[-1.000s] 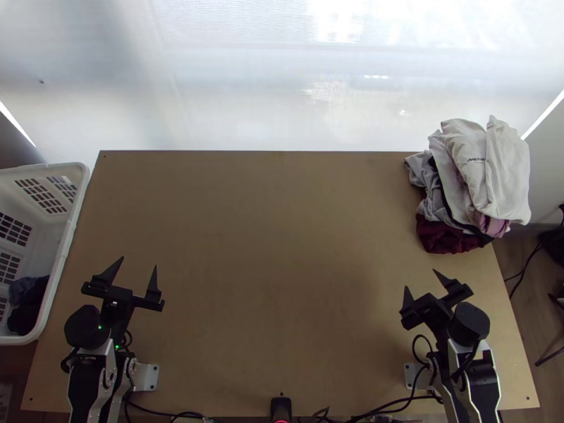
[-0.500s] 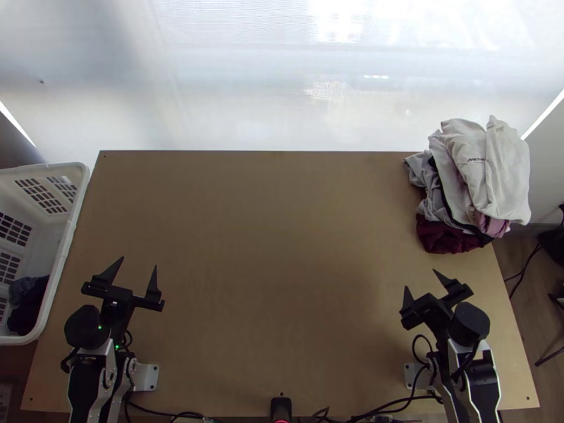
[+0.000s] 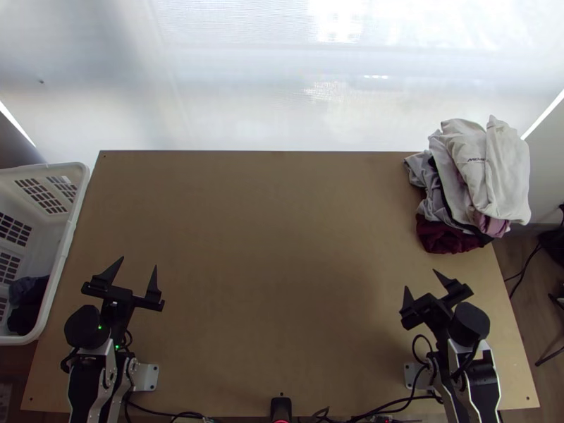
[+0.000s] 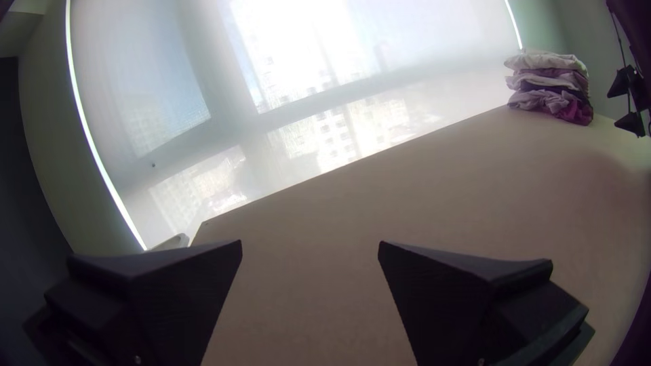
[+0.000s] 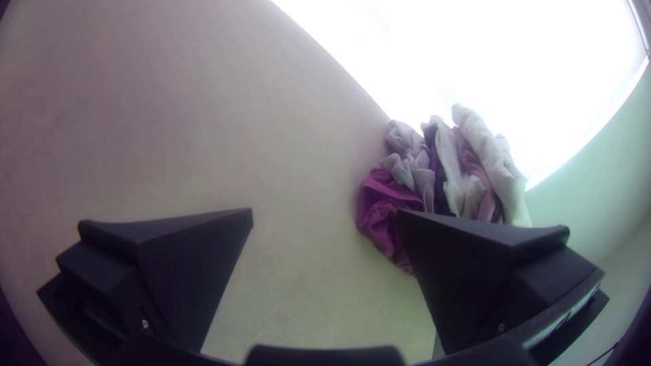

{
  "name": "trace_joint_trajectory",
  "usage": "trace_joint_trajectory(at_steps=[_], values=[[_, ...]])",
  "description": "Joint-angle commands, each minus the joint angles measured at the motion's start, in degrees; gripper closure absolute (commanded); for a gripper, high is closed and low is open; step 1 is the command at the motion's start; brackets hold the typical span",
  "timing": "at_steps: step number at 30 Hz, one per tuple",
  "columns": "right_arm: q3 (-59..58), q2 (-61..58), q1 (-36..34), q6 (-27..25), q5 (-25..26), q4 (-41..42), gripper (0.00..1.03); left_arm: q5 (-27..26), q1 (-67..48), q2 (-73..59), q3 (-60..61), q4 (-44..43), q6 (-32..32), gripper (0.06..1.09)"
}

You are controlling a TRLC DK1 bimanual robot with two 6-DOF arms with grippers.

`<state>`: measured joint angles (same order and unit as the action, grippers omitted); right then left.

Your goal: Fold the t-shirt

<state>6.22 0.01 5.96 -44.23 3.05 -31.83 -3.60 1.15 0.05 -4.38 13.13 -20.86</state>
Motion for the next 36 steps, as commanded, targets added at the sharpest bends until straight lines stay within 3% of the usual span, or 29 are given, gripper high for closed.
trace_joint_trajectory(at_steps=[1,36], values=[[0.02,-0.01,0.20,0.11,0.03,0.02,0.05,-0.01,0.00,-0.05,-0.01,-0.03,-0.06,0.11],[0.02,0.16,6.08,-3.67,-1.82,-0.86,0.05,-0.01,-0.09,0.03,-0.01,-0.03,-0.06,0.11]])
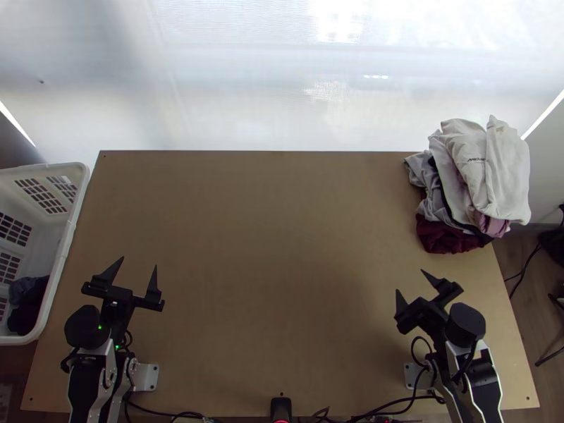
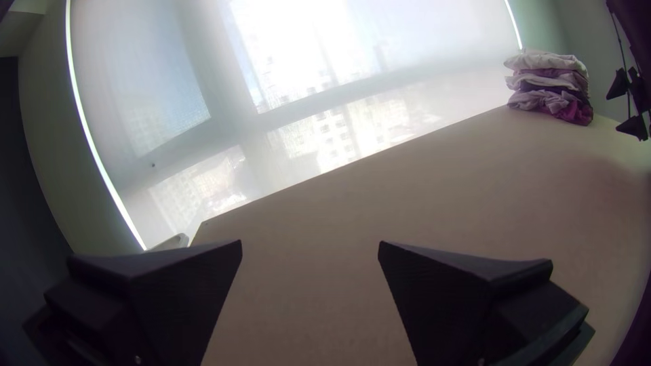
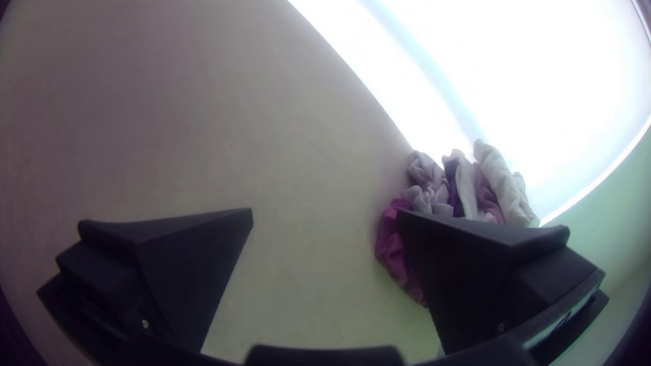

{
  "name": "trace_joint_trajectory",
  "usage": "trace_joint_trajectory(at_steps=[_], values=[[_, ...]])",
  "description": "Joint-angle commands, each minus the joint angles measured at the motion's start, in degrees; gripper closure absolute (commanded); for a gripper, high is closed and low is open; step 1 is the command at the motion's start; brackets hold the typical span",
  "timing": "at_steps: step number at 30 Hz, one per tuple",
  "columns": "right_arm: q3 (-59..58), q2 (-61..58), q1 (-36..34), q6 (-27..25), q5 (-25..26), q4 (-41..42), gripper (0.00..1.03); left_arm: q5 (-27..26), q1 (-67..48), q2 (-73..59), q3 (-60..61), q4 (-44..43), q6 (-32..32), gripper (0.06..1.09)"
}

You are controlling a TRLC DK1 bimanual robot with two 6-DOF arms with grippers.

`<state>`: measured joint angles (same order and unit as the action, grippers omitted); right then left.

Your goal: Fold the t-shirt

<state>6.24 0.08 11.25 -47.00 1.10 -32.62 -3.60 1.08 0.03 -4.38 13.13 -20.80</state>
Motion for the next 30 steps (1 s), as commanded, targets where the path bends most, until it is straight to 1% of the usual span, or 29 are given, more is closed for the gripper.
trace_joint_trajectory(at_steps=[1,2,3,5,6,7,9,14,16,17,18,20,22,24,27,30], values=[[0.09,0.10,0.80,-1.69,0.39,0.01,0.05,-0.01,-0.03,-0.03,-0.01,-0.03,-0.12,0.11],[0.09,0.19,0.71,-3.01,1.18,0.10,0.05,-0.01,-0.03,0.06,-0.10,-0.21,-0.21,0.11],[0.09,0.19,0.71,-3.09,1.53,0.10,0.05,-0.01,-0.03,0.06,-0.10,-0.29,-0.30,0.11],[0.09,0.19,0.09,-1.51,1.80,0.28,0.05,-0.01,-0.12,0.06,-0.10,-0.38,-0.74,0.11],[0.09,0.19,0.00,-0.02,1.88,0.72,0.05,-0.89,-0.29,0.06,-0.10,-0.47,-3.11,0.11],[0.09,0.19,0.00,0.42,2.15,1.33,0.05,-2.38,-0.47,0.06,-0.10,-0.12,-6.62,0.11],[-0.09,0.19,-0.96,0.51,5.14,4.76,0.05,-2.56,-0.38,0.06,-0.80,0.67,-8.12,0.11],[-0.09,0.19,-2.28,0.95,7.69,11.44,0.05,-2.64,1.03,0.14,-4.49,2.78,-7.68,0.11],[2.11,0.10,-2.10,0.51,7.86,11.26,0.05,-2.64,0.94,-0.03,-6.96,2.87,-6.19,0.11],[3.87,-0.25,-1.49,-1.42,7.69,10.65,0.05,-2.64,0.94,-0.56,-8.36,2.96,-5.66,0.11],[5.89,-0.25,0.18,-1.78,7.07,9.86,0.05,-2.64,0.94,-1.53,-10.12,3.31,-5.04,0.11],[8.09,-0.25,4.05,-1.42,7.60,9.68,0.08,-2.56,0.94,-4.43,-13.99,3.75,-3.90,0.11],[10.11,-1.48,4.40,-0.28,7.77,10.47,0.09,-2.21,1.55,-8.12,-17.68,4.54,-2.85,0.11],[11.87,-4.03,4.40,0.86,8.12,12.14,0.09,-2.03,4.19,-12.07,-21.19,5.24,-2.23,0.11],[14.41,-8.34,4.31,1.21,10.41,15.75,0.08,-2.21,10.61,-17.79,-26.64,6.39,-1.88,0.11],[19.34,-14.40,3.96,3.15,12.87,17.50,0.08,-2.21,16.94,-22.71,-32.27,7.62,-1.26,0.11]])
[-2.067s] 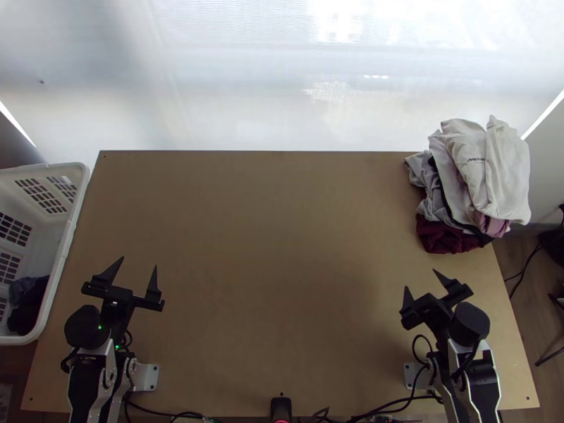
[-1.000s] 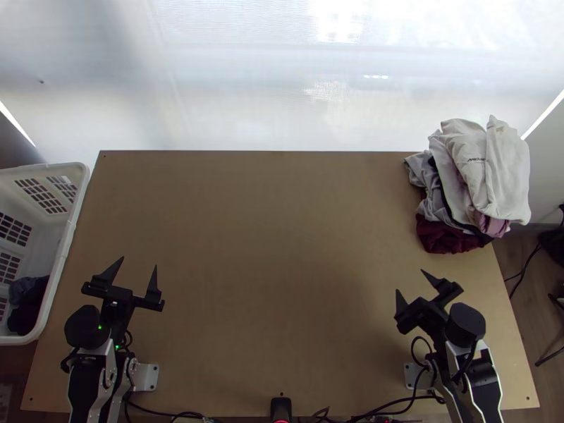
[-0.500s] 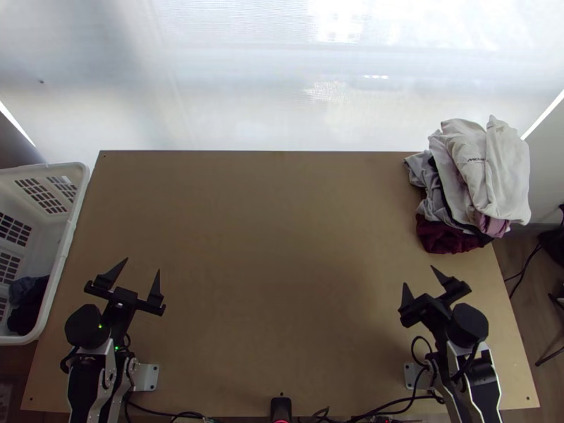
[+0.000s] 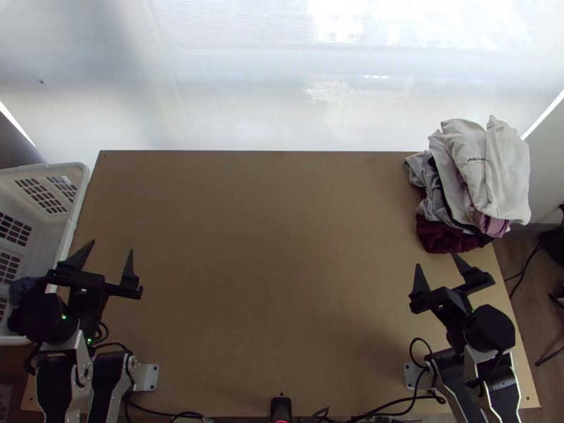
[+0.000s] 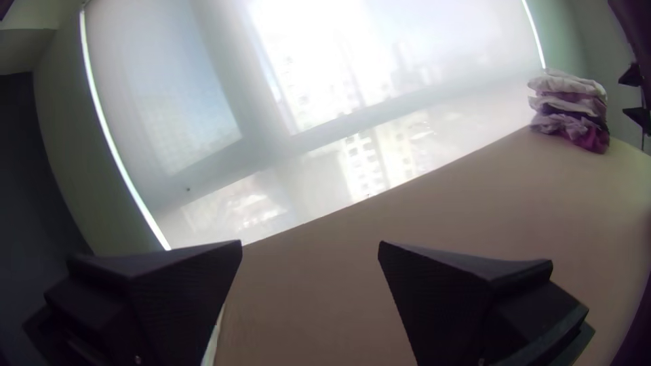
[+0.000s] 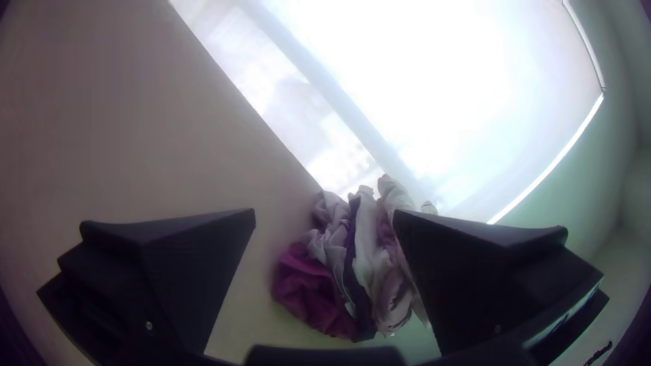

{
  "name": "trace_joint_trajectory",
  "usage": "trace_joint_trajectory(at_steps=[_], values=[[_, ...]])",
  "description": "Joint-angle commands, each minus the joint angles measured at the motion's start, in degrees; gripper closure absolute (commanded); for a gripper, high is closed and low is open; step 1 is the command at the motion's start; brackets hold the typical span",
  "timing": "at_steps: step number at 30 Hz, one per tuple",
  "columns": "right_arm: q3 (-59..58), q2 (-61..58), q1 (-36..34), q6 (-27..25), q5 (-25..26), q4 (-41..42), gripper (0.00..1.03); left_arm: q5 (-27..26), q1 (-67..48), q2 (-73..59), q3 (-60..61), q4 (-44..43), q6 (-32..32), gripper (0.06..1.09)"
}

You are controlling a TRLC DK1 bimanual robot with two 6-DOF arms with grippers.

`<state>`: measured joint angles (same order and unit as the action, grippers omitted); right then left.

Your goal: Fold the t-shirt

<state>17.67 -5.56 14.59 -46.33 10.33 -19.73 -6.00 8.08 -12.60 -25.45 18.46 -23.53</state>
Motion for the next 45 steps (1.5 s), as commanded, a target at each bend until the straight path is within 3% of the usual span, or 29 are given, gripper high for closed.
trace_joint_trajectory(at_steps=[1,4,12,18,24,28,31,45], values=[[10.54,-11.75,0.62,3.79,4.88,4.78,0.08,0.11,12.23,-11.13,-12.87,2.20,1.56,0.11],[21.18,-23.62,0.70,9.24,9.27,2.24,0.08,-0.42,18.38,-16.05,-18.93,3.16,3.31,0.11],[50.53,-46.20,5.19,31.38,10.41,-23.25,0.05,-0.86,34.38,-32.22,-34.40,10.02,4.98,0.11],[56.86,-50.34,7.30,37.71,10.77,-27.91,0.05,-1.91,41.67,-41.36,-41.52,15.99,2.35,0.11],[61.52,-50.86,6.94,37.89,10.68,-30.90,0.05,-7.80,53.89,-55.87,-48.64,21.53,-1.43,0.11],[61.69,-50.16,7.38,36.83,11.82,-30.72,0.05,-7.97,58.90,-63.78,-52.86,21.00,-4.77,0.11],[60.99,-49.98,8.35,36.83,11.82,-31.16,0.05,-7.97,62.06,-69.49,-57.34,21.27,-3.28,0.11],[64.59,-50.25,7.47,37.45,11.21,-32.57,0.05,0.46,65.31,-86.72,-65.07,20.48,-10.92,0.11]])
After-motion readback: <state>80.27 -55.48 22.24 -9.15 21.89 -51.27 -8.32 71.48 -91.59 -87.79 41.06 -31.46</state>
